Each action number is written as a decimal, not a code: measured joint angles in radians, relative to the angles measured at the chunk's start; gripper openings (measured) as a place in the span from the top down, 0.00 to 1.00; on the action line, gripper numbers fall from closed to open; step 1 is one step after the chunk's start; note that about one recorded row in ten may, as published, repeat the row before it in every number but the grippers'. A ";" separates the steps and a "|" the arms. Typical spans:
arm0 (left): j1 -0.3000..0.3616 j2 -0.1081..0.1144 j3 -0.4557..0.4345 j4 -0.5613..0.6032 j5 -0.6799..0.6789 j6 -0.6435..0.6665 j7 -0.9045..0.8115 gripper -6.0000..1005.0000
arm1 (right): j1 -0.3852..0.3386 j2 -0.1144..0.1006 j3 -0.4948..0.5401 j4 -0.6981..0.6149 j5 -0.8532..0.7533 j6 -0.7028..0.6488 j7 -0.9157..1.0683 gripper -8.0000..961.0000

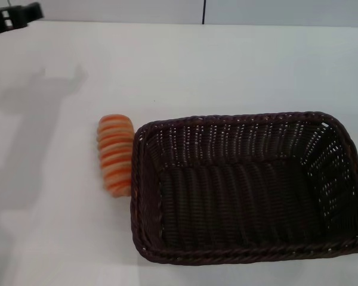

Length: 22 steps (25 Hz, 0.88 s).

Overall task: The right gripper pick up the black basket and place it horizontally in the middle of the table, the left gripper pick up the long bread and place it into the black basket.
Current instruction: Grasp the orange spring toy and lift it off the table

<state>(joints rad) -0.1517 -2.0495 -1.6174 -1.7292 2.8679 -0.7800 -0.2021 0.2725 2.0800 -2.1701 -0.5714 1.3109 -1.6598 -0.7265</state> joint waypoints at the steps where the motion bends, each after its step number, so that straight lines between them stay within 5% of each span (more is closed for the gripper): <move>1: 0.000 0.000 0.000 0.000 0.000 0.000 0.000 0.18 | 0.000 0.000 0.000 0.000 0.000 0.000 0.000 0.66; 6: -0.040 -0.013 -0.020 -0.007 -0.015 -0.106 0.024 0.19 | 0.017 -0.003 0.026 0.021 0.000 0.033 0.006 0.66; 7: -0.112 -0.012 -0.026 0.009 -0.072 -0.255 0.003 0.19 | 0.022 -0.003 0.038 0.034 0.000 0.036 0.014 0.66; 10: -0.199 -0.012 -0.030 0.036 -0.067 -0.395 -0.039 0.19 | 0.035 -0.004 0.042 0.066 0.000 0.038 0.051 0.66; 22: -0.383 -0.016 -0.023 0.236 -0.048 -0.555 -0.102 0.20 | 0.058 -0.009 0.059 0.130 -0.007 0.040 0.107 0.66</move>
<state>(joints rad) -0.5348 -2.0654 -1.6402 -1.4934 2.8195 -1.3347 -0.3045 0.3303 2.0710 -2.1106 -0.4410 1.3040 -1.6201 -0.6192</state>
